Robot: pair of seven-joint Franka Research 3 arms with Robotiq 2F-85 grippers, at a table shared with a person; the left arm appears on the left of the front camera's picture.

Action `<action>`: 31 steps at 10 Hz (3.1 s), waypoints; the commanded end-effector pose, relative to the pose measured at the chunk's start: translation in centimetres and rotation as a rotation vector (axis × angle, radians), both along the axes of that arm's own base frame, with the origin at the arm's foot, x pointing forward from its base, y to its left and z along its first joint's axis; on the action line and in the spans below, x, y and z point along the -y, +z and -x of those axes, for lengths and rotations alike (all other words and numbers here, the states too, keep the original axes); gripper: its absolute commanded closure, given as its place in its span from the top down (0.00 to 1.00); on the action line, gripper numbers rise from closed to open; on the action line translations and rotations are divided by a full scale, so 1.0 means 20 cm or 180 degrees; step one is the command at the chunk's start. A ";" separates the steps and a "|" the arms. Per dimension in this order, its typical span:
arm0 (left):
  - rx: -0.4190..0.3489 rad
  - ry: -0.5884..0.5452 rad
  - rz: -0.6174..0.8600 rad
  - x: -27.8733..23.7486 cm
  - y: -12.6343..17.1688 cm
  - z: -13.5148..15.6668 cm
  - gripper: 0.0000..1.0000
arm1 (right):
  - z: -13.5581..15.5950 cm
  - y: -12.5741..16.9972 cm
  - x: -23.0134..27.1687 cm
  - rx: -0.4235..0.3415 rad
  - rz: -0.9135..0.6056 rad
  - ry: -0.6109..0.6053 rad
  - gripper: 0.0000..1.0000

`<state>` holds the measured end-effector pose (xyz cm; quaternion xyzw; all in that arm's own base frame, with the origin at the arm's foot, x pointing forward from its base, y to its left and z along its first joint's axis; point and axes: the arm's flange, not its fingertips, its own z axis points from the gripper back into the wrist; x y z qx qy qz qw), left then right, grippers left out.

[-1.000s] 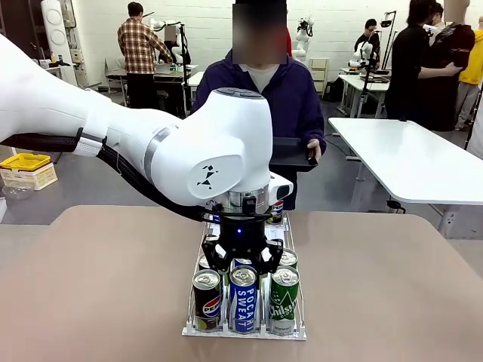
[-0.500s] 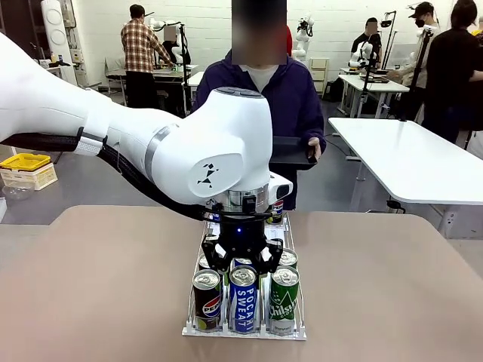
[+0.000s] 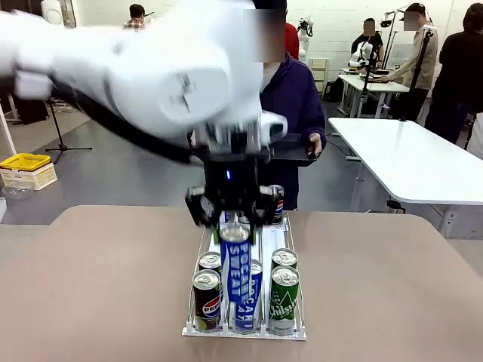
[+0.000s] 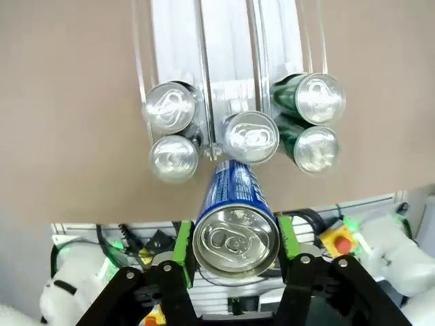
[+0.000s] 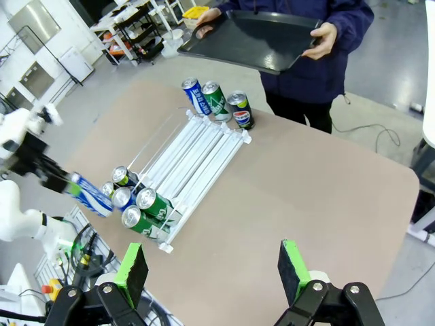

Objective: Retrieve and hand over the desired beverage to the person.
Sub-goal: Pick up a can of the same type that the person held from the Automatic Can Dispenser, then place the picked can on the Handle tray extended by the person.

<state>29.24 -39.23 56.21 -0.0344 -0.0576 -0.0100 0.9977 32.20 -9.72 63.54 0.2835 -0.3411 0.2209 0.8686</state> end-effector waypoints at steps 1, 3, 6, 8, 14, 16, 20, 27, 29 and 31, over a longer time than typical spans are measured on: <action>0.0126 0.0209 0.0091 -0.06 0.30 0.03 0.00 | -0.01 0.00 0.01 0.0047 -0.0072 0.0066 1.00; 0.0163 0.0218 0.0174 -0.08 0.55 0.04 0.00 | -0.01 0.00 0.01 0.0047 -0.0072 0.0066 1.00; 0.0263 -0.0026 -0.0093 -0.03 0.72 -0.01 0.00 | -0.01 0.00 0.01 0.0047 -0.0072 0.0066 1.00; 0.0323 -0.0065 -0.0113 -0.04 0.78 -0.04 0.00 | -0.01 0.00 0.01 0.0047 -0.0072 0.0066 1.00; 0.0259 0.0009 -0.0054 -0.05 0.71 -0.02 0.00 | -0.01 0.00 0.01 0.0047 -0.0072 0.0066 1.00; 0.0259 0.0009 -0.0054 -0.05 0.71 -0.02 0.00 | -0.01 0.00 0.01 0.0047 -0.0072 0.0066 1.00; 0.0259 0.0009 -0.0054 -0.05 0.71 -0.02 0.00 | -0.01 0.00 0.01 0.0047 -0.0072 0.0066 1.00; 0.0221 -0.0037 -0.0136 -0.05 0.80 -0.26 0.58 | -0.01 0.00 0.01 0.0047 -0.0072 0.0066 1.00; 0.0407 0.0013 -0.0157 -0.08 0.89 -0.49 0.58 | -0.01 0.00 0.01 0.0047 -0.0072 0.0066 1.00; 0.0296 0.0103 -0.0096 -0.15 0.91 -0.77 0.58 | -0.01 0.00 0.01 0.0047 -0.0072 0.0066 1.00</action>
